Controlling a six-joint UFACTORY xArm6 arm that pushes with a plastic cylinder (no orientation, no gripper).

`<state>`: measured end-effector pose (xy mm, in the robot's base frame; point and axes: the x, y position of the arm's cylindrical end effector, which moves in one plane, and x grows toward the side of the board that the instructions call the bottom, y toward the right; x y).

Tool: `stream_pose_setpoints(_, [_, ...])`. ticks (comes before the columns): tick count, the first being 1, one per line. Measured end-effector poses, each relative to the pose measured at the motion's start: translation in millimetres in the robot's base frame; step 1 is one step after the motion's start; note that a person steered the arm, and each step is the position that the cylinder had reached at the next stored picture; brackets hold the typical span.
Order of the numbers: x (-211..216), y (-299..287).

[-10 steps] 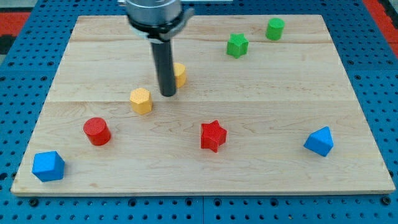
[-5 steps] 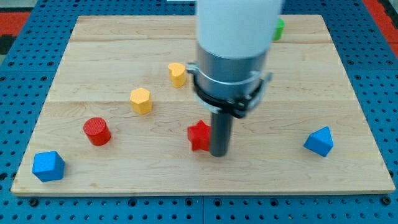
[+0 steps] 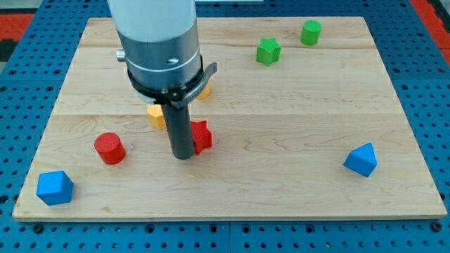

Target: Place the red star to the bottom left of the yellow heart

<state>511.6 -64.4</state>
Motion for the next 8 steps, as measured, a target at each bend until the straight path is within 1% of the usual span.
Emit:
stream_pose_setpoints(2, [0, 54])
stream_pose_setpoints(3, [-5, 60])
stream_pose_setpoints(4, [-20, 60])
stream_pose_setpoints(6, [-72, 39])
stream_pose_setpoints(7, [-78, 19])
stream_pose_setpoints(8, [-78, 19])
